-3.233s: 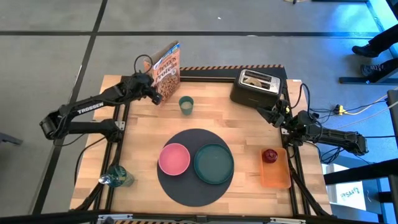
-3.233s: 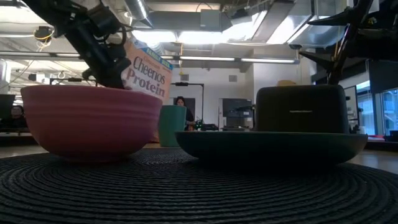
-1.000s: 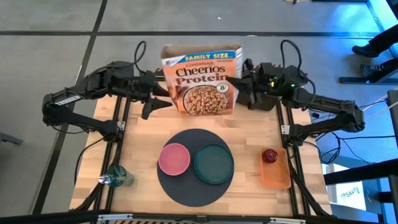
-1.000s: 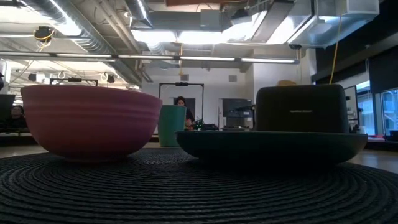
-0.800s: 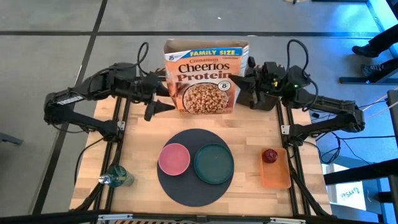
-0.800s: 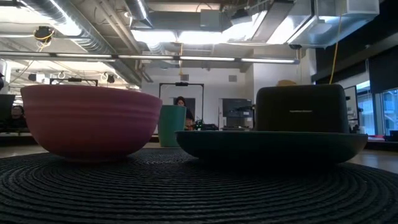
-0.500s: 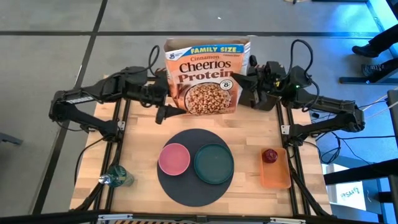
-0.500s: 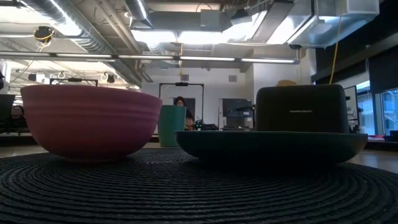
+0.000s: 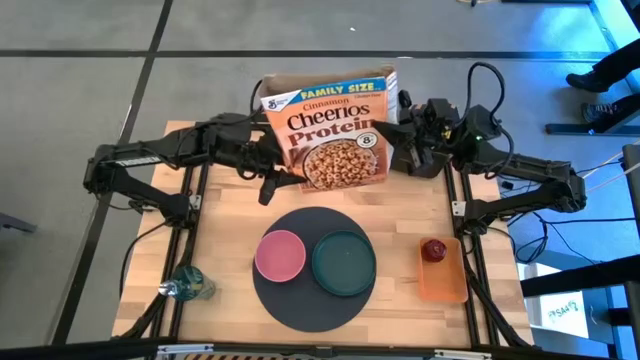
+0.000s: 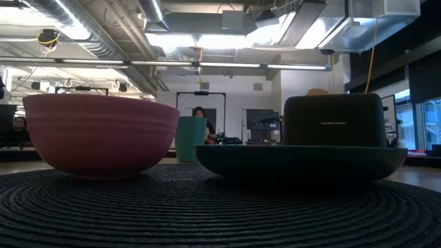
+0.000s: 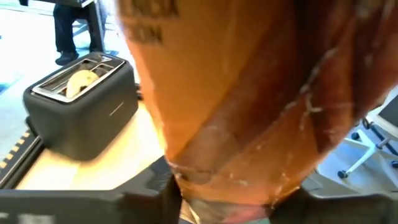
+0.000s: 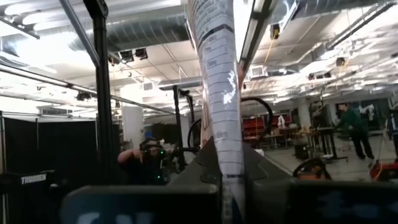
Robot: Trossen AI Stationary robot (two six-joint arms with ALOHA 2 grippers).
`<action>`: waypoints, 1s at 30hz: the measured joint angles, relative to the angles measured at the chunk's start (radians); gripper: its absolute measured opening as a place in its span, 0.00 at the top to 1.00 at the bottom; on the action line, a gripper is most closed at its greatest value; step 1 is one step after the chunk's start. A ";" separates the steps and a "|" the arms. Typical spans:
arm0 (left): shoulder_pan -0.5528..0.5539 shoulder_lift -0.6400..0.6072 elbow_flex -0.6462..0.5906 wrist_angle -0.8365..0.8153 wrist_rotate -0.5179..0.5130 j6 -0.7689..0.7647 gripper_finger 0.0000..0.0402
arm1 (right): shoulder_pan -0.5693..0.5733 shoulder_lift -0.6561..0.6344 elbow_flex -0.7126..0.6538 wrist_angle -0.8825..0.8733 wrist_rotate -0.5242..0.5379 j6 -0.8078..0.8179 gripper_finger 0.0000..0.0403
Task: Arrange a breakfast setting
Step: Pour the cereal from the cereal box into the pink bowl
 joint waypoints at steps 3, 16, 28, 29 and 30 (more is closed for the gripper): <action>0.000 -0.015 -0.001 -0.022 -0.003 0.000 0.69 | 0.000 0.000 0.000 -0.020 -0.019 0.021 0.95; -0.067 -0.144 0.194 -0.864 -0.196 0.142 0.69 | 0.000 -0.209 0.002 -0.363 0.197 -0.142 0.50; -0.205 -0.157 0.258 -1.082 -0.383 0.403 0.69 | 0.000 -0.311 0.000 -0.604 0.388 -0.182 0.47; -0.211 -0.147 0.258 -1.079 -0.408 0.449 0.69 | 0.000 -0.311 0.000 -0.618 0.394 -0.174 0.48; -0.216 -0.134 0.258 -1.078 -0.435 0.492 0.69 | 0.000 -0.308 0.000 -0.635 0.398 -0.171 0.48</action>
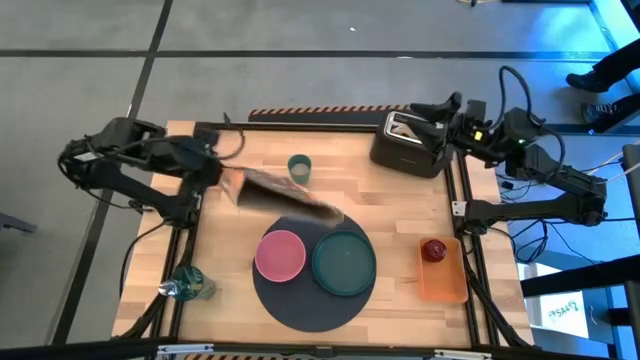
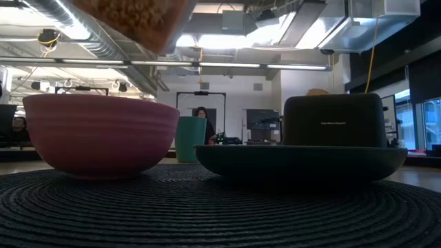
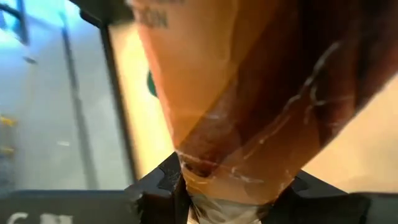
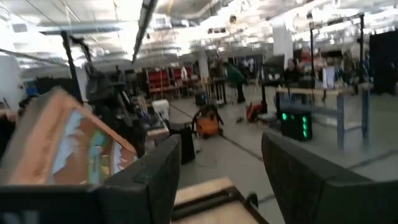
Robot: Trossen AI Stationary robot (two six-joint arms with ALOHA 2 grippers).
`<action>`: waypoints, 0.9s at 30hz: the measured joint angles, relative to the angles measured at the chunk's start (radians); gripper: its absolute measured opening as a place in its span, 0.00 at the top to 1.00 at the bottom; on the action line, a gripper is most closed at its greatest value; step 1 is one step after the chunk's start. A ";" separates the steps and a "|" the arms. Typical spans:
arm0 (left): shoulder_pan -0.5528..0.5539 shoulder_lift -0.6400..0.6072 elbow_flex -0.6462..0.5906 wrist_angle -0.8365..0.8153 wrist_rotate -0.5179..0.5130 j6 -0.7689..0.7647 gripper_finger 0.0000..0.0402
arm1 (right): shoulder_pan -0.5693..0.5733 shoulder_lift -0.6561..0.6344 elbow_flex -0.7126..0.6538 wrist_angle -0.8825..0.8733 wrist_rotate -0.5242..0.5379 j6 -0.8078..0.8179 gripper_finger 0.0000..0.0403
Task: Arrange a breakfast setting
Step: Pour the cereal from the cereal box into the pink bowl
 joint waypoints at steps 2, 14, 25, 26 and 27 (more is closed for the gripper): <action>-0.003 0.023 -0.002 0.000 -0.049 0.073 0.69 | 0.000 0.009 0.000 -0.016 0.007 0.006 0.48; 0.086 0.057 -0.002 0.000 -0.195 0.453 0.69 | 0.000 0.046 -0.001 -0.031 0.007 0.079 0.48; 0.229 0.037 -0.002 -0.001 -0.265 0.741 0.68 | 0.000 0.046 -0.001 -0.054 0.005 0.132 0.48; 0.235 0.037 -0.002 -0.001 -0.256 0.742 0.68 | 0.000 0.046 -0.001 -0.056 0.005 0.138 0.48; 0.241 0.036 -0.002 -0.001 -0.244 0.741 0.68 | 0.000 0.046 -0.001 -0.056 0.005 0.142 0.48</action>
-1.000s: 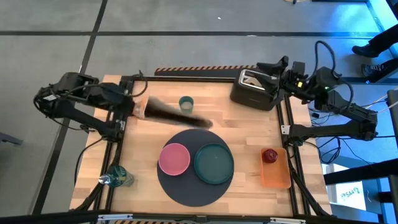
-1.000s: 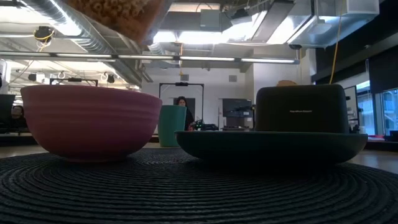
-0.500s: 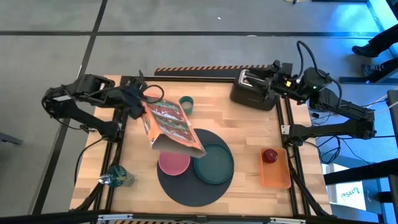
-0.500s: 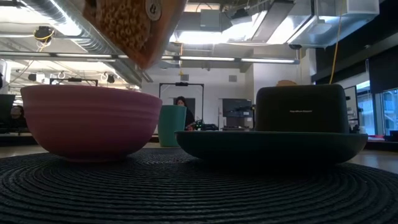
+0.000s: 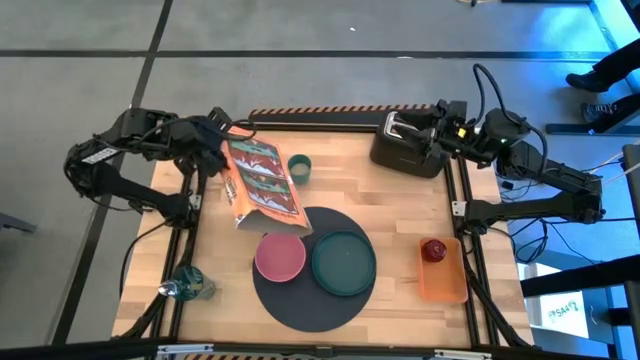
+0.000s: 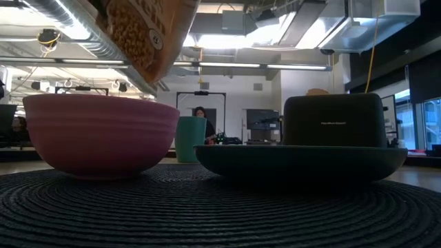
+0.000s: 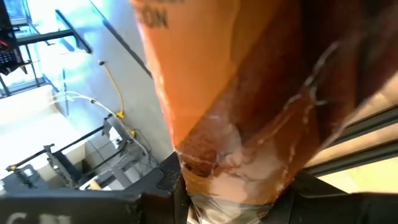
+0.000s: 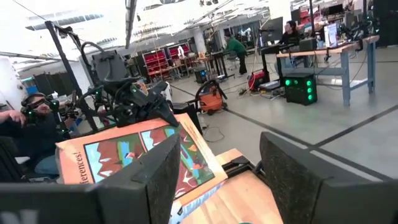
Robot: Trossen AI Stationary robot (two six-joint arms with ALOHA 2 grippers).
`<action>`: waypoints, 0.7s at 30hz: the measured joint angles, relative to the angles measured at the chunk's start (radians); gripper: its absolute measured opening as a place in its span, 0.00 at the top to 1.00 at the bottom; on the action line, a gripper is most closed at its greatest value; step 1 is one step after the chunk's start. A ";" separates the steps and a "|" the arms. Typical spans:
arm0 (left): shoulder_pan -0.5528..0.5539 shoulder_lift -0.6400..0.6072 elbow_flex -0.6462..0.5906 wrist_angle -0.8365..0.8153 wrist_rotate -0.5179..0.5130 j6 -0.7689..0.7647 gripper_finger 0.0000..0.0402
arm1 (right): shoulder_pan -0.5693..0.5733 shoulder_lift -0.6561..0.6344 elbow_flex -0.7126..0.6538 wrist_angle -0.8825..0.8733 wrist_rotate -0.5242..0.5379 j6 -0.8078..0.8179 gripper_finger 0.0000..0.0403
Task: Arrange a breakfast setting
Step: Pour the cereal from the cereal box into the pink bowl
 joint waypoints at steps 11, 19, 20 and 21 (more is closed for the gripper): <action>0.046 -0.124 -0.184 -0.001 -0.003 0.084 0.68 | 0.000 0.012 0.000 -0.022 0.011 0.004 0.48; 0.027 -0.174 -0.371 0.000 -0.101 0.130 0.68 | 0.000 0.056 0.000 -0.019 0.019 0.004 0.48; 0.021 -0.174 -0.382 -0.001 -0.118 0.130 0.68 | 0.000 0.063 0.000 -0.019 0.019 0.004 0.48; 0.014 -0.172 -0.390 0.000 -0.126 0.130 0.68 | 0.000 0.068 0.000 -0.020 0.019 0.004 0.48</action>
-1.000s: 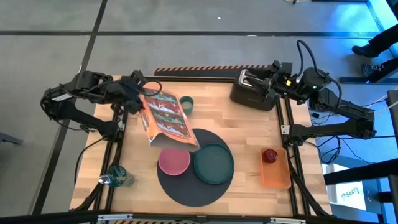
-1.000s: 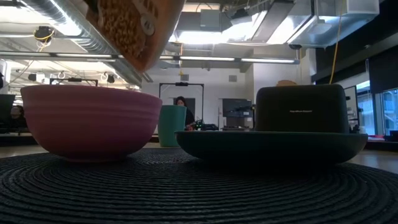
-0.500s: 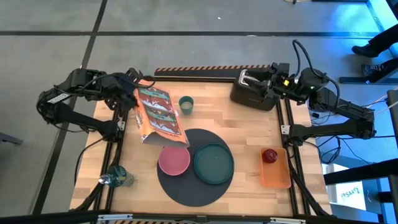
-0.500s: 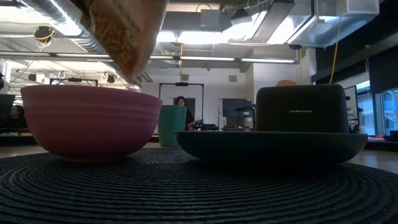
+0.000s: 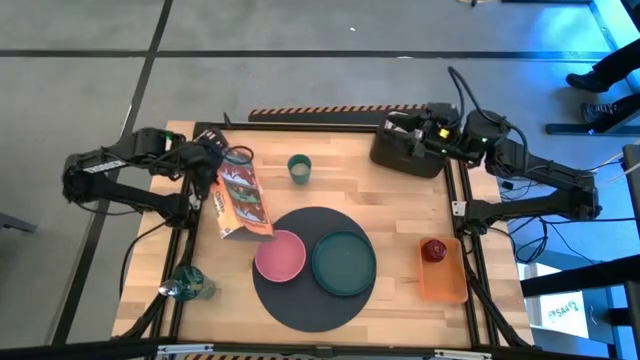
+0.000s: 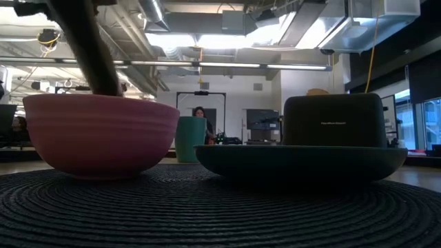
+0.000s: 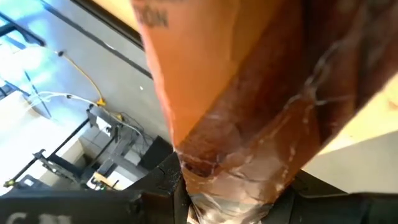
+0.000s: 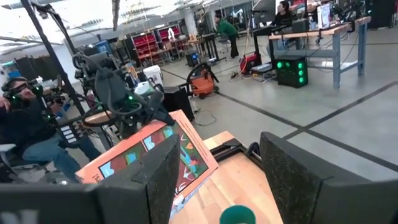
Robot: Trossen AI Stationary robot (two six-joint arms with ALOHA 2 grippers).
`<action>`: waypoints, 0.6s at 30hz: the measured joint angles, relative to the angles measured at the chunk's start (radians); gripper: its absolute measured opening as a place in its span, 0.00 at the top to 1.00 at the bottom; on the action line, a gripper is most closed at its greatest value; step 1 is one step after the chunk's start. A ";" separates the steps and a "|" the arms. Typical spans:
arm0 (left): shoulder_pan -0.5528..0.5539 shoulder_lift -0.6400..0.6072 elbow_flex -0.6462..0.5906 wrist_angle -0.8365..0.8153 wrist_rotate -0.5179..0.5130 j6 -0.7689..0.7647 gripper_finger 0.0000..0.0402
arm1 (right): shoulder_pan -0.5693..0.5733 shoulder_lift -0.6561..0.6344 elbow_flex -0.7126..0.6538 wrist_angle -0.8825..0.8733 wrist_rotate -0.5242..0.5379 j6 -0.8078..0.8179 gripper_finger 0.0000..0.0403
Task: Arrange a breakfast setting
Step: Pour the cereal from the cereal box into the pink bowl
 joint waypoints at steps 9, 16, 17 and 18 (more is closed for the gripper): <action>-0.096 0.008 -0.004 0.036 -0.082 0.025 0.68 | 0.000 0.024 0.000 -0.010 0.000 0.000 0.48; -0.202 0.015 -0.004 0.063 -0.150 0.027 0.68 | 0.000 0.024 0.000 -0.018 0.000 0.000 0.48; -0.217 0.018 -0.004 0.068 -0.159 0.027 0.68 | 0.000 0.024 0.000 -0.018 0.000 0.000 0.48; -0.230 0.019 -0.004 0.072 -0.164 0.026 0.68 | 0.000 0.024 0.000 -0.020 0.001 0.000 0.48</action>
